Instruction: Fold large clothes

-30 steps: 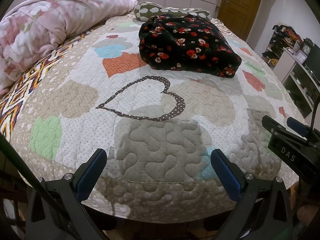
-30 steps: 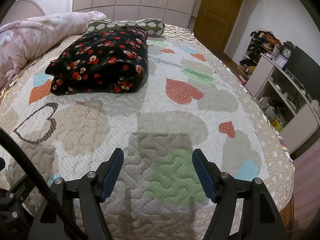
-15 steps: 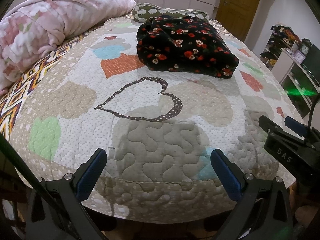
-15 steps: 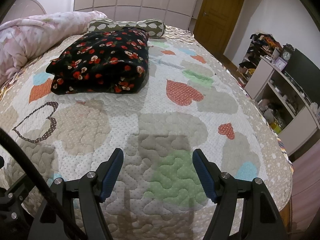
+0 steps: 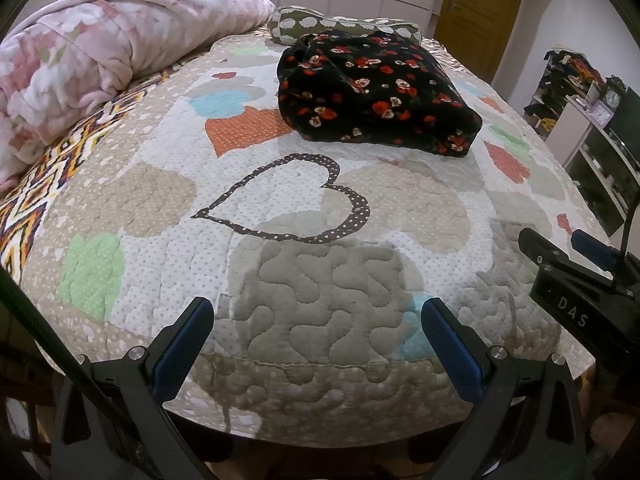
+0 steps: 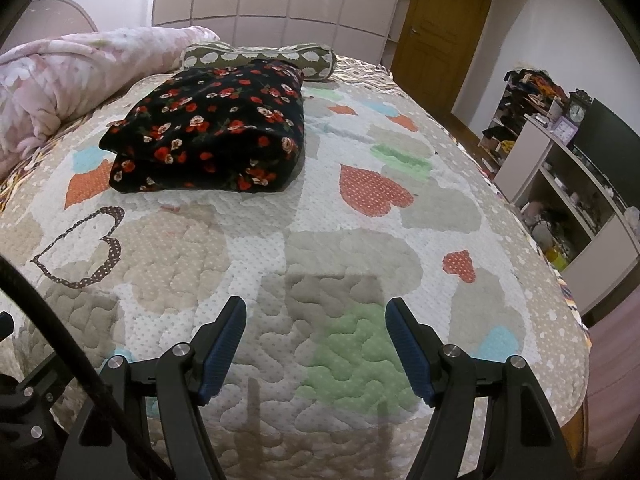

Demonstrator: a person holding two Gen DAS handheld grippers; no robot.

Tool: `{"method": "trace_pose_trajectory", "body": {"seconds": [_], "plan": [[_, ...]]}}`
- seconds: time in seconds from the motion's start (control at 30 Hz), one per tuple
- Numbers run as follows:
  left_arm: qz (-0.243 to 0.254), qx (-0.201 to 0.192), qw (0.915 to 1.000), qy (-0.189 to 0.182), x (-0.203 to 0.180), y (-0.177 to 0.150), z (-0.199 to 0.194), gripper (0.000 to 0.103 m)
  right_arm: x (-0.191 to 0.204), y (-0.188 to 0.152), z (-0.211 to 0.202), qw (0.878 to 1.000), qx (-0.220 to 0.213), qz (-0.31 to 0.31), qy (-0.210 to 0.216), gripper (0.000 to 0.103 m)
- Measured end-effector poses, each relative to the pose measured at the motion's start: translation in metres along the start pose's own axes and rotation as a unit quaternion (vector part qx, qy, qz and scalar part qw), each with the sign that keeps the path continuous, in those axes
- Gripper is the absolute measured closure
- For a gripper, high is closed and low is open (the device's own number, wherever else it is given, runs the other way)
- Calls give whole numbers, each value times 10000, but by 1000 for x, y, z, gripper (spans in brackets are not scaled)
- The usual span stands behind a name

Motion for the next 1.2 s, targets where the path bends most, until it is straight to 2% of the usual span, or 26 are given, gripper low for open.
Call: {"method": "trace_pose_trajectory", "body": {"seconds": [0.47, 0.6, 0.8, 0.97, 1.2], "plan": [[46, 14, 10000, 48, 2, 4, 3, 0, 0, 4, -1, 9999, -52, 38, 131, 26], [-62, -227, 9993, 296, 22, 22, -6, 0, 0, 9, -2, 9997, -104, 37, 229, 26], [-356, -433, 9973, 475, 53, 51, -17, 0, 16, 33, -9, 9984, -266, -35, 499, 25], [-299, -455, 9975, 441, 51, 61, -19, 0, 36, 48, -11, 9963, -304, -89, 795, 24], [-129, -364, 9991, 189, 37, 74, -7, 0, 46, 58, -8, 9952, -279, -92, 938, 24]]}}
Point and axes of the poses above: each gripper's, at about its wrist camera, not at the fingertips, and z roughly the way its jaws point, x to its left, y to its top, the point moved 4 cm from there along z, roughly the way its jaws point, and after that the axes turned 12 degrees about z, right-handed, at the moved point
